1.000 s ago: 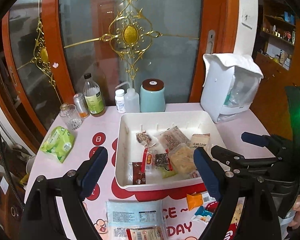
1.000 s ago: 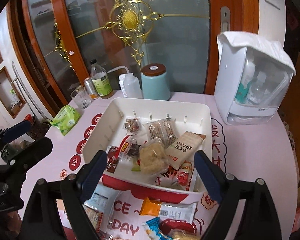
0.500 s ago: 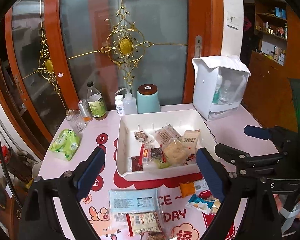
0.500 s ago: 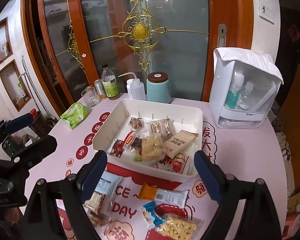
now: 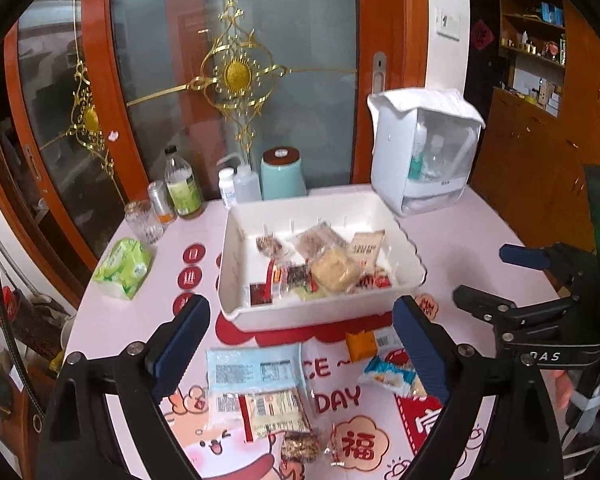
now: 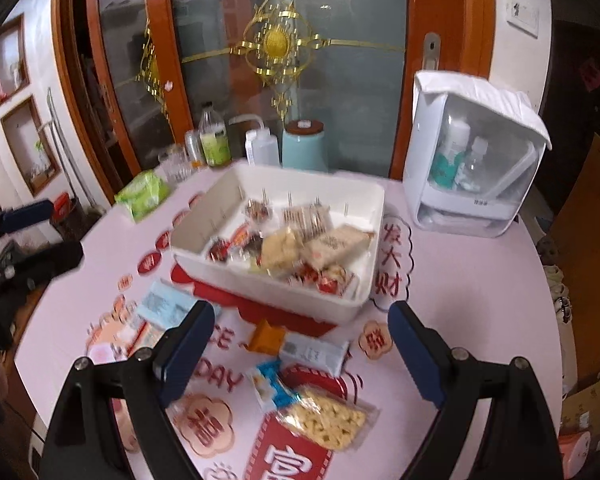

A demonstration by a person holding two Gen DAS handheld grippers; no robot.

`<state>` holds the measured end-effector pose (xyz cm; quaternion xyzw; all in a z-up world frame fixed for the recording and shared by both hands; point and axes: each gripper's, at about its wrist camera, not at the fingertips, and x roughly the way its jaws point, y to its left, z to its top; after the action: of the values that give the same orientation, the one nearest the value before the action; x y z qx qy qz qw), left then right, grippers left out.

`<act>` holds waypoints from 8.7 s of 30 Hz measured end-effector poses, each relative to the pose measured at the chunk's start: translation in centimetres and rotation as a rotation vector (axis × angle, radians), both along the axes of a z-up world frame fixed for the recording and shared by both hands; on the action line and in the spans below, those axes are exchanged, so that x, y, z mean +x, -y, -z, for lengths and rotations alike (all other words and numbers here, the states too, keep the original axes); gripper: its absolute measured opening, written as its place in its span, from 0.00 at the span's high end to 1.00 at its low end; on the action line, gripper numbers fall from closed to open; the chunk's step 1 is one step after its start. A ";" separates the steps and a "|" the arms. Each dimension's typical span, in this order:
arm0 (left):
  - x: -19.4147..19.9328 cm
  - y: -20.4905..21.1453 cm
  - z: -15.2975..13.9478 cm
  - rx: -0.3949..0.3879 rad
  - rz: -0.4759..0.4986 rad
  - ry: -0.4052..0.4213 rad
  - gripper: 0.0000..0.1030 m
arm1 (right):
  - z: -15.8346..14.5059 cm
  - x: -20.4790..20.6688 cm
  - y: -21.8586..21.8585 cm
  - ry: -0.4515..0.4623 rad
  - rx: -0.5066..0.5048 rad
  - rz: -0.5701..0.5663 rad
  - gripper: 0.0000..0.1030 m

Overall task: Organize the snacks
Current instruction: 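Move both tools back toward the remaining snacks, then grasp beige printed biscuit pack with left tool while right tool grasps clear puffed-snack bag, then carry both packs over the white tray and open both tools to drop them, then move both tools back toward the remaining snacks, then grasp clear nut bag with left tool while right tool grasps blue biscuit packet, then carry nut bag and biscuit packet over the white tray, open both tools to drop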

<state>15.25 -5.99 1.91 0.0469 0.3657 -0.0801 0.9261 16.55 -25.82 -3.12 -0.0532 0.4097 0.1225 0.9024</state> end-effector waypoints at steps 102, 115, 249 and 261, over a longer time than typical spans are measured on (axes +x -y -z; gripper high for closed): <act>12.3 1.6 -0.5 0.172 0.063 -0.014 0.50 | -4.7 9.9 -2.8 0.100 0.105 0.008 0.37; 18.3 1.0 3.5 0.110 0.033 -0.092 0.50 | -0.2 15.5 -2.0 -0.025 0.138 0.161 0.36; -2.5 -1.0 24.8 0.012 -0.013 -0.515 0.41 | 18.8 -0.1 -6.3 -0.287 -0.021 0.124 0.72; -4.0 -1.1 22.8 -0.016 -0.033 -0.497 0.42 | 16.2 -2.2 -5.8 -0.265 0.025 0.098 0.72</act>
<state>11.22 -4.85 -20.89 0.0127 0.5824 -0.0771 0.8091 14.40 -20.00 -19.31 -0.0052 0.5258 0.0893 0.8459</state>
